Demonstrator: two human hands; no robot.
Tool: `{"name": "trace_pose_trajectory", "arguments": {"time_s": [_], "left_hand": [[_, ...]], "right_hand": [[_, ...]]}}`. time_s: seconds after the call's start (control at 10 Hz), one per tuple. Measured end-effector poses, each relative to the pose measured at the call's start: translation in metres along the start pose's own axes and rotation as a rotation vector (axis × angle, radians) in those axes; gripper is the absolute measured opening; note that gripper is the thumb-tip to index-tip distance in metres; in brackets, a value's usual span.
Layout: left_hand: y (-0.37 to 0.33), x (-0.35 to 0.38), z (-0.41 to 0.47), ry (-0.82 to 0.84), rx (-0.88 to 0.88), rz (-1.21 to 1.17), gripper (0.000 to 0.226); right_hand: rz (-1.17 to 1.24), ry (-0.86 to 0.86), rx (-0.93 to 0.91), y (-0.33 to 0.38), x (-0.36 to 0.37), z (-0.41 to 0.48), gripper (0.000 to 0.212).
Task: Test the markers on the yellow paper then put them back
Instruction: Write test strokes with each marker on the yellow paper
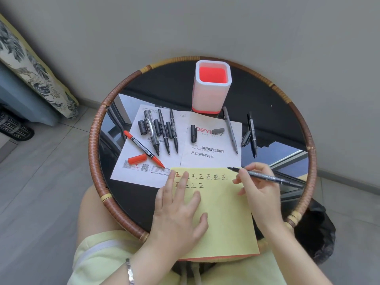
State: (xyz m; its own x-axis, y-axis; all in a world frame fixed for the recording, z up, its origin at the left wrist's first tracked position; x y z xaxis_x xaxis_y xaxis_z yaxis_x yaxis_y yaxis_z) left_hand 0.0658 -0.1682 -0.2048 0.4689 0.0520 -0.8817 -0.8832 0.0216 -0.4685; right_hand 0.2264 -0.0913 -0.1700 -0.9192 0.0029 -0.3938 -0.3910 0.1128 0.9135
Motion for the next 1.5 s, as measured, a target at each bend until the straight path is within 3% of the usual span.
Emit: {"name": "trace_pose_trajectory", "arguments": {"time_s": [0.3, 0.6, 1.5], "left_hand": [[0.002, 0.007, -0.003, 0.04, 0.063, -0.044, 0.044], [0.004, 0.007, -0.002, 0.048, 0.059, -0.098, 0.043], [0.004, 0.007, -0.001, 0.029, 0.054, -0.127, 0.043]], "right_hand": [[0.045, -0.073, 0.031, -0.003, 0.027, -0.007, 0.025], [-0.088, -0.207, -0.042, -0.013, 0.041, -0.008, 0.033], [-0.124, -0.246, -0.118, -0.022, 0.044, -0.006, 0.033]]}}
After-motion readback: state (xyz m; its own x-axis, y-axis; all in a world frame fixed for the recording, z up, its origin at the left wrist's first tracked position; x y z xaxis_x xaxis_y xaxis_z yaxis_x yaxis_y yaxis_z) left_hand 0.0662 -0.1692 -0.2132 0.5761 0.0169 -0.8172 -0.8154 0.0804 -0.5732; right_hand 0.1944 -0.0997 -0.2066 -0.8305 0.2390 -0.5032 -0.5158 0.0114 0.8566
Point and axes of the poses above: each hand's wrist, its own z-axis towards the middle knuckle, its own x-axis out of the palm, y = z × x, the point moved 4 cm from there along z, towards the middle knuckle, and after that the axes turned 11 degrees about -z, right-handed, at the moved point
